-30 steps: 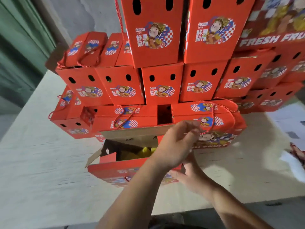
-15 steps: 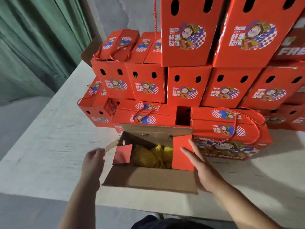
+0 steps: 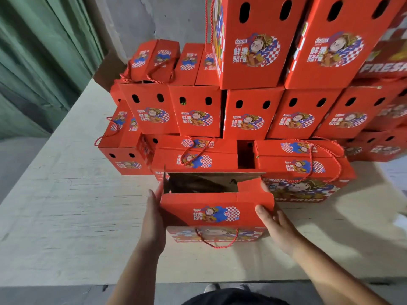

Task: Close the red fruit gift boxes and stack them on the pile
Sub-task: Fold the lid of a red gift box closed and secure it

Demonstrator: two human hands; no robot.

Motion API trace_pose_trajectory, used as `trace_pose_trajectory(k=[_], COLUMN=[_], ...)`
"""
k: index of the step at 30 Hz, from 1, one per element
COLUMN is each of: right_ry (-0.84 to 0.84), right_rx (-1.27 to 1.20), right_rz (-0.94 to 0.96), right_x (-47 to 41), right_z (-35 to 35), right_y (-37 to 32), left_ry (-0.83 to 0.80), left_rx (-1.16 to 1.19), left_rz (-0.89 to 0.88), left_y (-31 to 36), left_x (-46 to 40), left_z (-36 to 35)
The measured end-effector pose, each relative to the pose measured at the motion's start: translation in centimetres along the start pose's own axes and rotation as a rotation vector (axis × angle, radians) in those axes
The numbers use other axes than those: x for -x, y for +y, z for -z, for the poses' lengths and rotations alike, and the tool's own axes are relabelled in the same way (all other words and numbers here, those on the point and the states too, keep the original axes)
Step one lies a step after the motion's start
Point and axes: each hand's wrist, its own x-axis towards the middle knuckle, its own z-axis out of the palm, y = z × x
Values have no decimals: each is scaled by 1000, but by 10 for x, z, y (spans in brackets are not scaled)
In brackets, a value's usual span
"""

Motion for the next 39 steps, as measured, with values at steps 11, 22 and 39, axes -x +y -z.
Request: trace_pose_trajectory(k=[11, 22, 39], right_ry=[56, 169, 522], right_rx=[346, 285, 852], right_rz=[-24, -134, 434], right_x=[-20, -41, -87], right_z=[0, -11, -5], right_y=[-48, -17, -70], left_ry=[-75, -24, 109], left_rx=[-202, -514, -452], left_rz=[-155, -195, -116], left_y=[-7, -20, -21], left_x=[9, -10, -18], left_z=[8, 13, 6])
